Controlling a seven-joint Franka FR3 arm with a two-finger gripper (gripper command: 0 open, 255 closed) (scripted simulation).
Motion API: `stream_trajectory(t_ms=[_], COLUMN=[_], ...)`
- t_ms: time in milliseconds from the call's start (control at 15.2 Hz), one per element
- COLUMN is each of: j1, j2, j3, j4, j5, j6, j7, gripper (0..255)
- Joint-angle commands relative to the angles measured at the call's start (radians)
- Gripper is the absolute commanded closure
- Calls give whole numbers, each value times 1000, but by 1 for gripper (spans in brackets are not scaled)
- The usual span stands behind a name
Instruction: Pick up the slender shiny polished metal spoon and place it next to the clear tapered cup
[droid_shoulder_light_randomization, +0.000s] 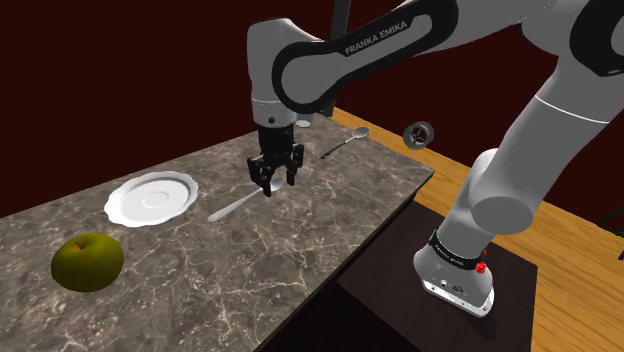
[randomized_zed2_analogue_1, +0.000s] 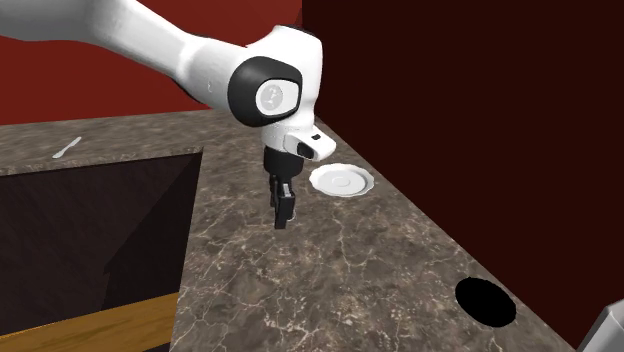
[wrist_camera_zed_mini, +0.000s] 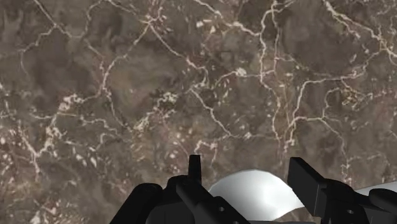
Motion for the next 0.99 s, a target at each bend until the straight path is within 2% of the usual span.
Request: stream_trajectory(t_ms=[0, 924], j1=[-1, -6], j2=[-10, -61], j3=[-2, -14], j4=[20, 159], j5=[1, 7], j6=[-31, -218], j7=[0, 9], gripper=[255, 255])
